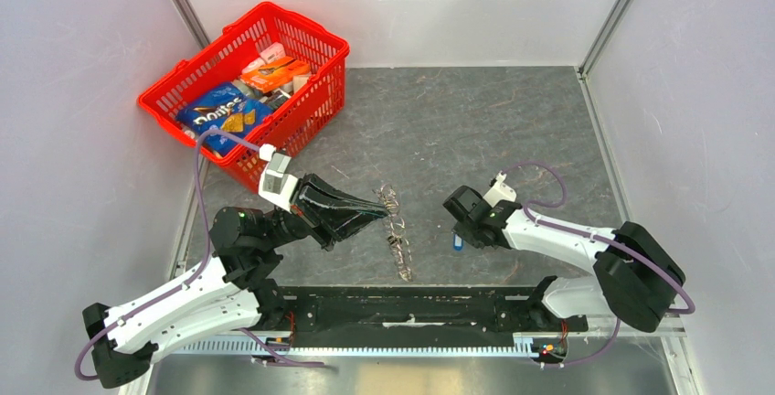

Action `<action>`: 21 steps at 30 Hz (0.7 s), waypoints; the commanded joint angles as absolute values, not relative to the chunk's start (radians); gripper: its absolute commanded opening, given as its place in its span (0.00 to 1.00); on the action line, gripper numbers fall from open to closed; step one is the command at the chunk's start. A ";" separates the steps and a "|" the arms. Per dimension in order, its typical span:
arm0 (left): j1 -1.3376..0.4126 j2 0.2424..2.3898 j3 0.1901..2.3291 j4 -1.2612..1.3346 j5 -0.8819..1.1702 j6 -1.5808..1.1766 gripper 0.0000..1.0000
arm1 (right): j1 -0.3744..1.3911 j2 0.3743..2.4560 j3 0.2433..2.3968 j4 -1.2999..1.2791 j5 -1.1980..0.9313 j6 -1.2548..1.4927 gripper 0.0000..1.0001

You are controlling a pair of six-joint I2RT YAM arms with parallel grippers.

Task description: Put the keys on the keyring

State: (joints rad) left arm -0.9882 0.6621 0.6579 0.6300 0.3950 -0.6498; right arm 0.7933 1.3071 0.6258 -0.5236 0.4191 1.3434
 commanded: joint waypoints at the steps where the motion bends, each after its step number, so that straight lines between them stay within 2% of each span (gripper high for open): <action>1: -0.988 0.651 0.675 0.680 0.385 -0.614 0.02 | 0.784 1.321 0.652 -0.501 0.458 1.365 0.34; 8: -0.987 0.647 0.672 0.677 0.385 -0.612 0.02 | 0.782 1.334 0.648 -0.479 0.446 1.356 0.16; 12: -0.987 0.644 0.672 0.676 0.385 -0.610 0.02 | 0.782 1.324 0.642 -0.463 0.448 1.333 0.00; 21: -0.988 0.638 0.670 0.674 0.387 -0.611 0.02 | 0.782 1.062 0.647 -0.468 0.491 1.133 0.00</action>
State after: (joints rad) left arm -0.9882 0.6537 0.6579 0.6289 0.3950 -0.6491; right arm 0.7868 1.1969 0.6182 -0.4606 0.4236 1.2510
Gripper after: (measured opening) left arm 0.028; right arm 0.006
